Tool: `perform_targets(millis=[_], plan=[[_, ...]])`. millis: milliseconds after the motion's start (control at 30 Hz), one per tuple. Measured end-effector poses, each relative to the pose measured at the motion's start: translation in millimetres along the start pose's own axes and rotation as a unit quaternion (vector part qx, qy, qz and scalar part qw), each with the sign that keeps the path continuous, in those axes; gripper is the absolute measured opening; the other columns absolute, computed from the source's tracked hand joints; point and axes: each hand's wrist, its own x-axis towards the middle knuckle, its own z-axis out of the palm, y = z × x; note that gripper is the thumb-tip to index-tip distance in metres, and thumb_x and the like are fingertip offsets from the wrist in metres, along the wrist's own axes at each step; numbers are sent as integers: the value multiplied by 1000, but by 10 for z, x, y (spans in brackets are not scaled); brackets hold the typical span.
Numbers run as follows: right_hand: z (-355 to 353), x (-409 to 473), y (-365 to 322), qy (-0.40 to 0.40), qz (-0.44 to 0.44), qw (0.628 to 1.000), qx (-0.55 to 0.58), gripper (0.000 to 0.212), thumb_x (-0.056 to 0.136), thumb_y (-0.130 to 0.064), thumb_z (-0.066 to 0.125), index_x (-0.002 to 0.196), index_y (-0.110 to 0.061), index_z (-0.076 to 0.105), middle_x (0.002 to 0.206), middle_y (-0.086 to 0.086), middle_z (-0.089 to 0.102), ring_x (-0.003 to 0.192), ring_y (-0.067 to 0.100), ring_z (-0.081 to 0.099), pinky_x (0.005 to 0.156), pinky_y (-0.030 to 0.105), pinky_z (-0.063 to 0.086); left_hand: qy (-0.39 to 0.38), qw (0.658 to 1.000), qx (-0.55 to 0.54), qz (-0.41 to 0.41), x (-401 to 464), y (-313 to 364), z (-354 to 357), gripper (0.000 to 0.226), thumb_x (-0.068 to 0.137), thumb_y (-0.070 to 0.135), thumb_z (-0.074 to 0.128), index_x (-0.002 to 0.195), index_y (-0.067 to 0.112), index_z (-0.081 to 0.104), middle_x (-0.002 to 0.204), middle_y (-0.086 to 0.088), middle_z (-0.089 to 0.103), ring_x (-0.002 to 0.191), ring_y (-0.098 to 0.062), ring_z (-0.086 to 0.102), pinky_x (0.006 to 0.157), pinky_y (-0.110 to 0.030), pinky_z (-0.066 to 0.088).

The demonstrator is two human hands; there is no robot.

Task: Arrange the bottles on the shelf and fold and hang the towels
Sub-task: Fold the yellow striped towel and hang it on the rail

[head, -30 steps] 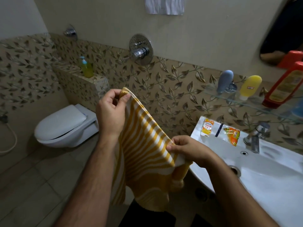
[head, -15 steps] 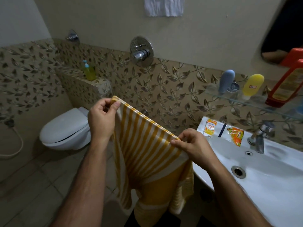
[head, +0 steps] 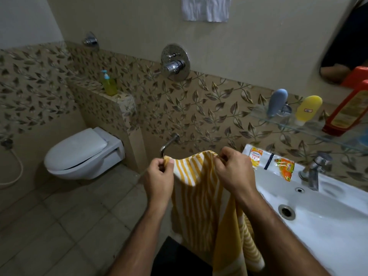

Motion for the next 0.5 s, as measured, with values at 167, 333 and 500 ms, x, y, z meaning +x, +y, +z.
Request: perform_targets(millis=[167, 333, 500], plan=[[2, 0, 90, -31, -45, 998, -8, 21, 83, -22, 61, 66, -16, 50, 57, -4, 54, 61, 24, 55, 51, 35, 44, -63, 995, -74, 32, -35, -19, 38, 15, 86, 26, 70, 81, 13, 65, 70, 4, 66, 64, -9, 59, 63, -30, 48], [-8, -29, 111, -90, -119, 989, 2, 22, 86, -28, 66, 71, -21, 52, 61, -7, 53, 63, 21, 54, 54, 35, 42, -193, 973, -105, 64, -101, 83, 115, 32, 78, 25, 75, 107, 33, 65, 80, 2, 70, 75, -14, 67, 72, -34, 55], [-23, -21, 122, -135, -167, 977, 17, 18, 87, -30, 68, 78, -17, 61, 67, -5, 61, 67, 17, 58, 59, 38, 46, -335, 932, 17, 134, 1, 266, 103, 69, 86, 7, 66, 140, 44, 44, 73, 10, 56, 58, -3, 44, 63, -17, 42]])
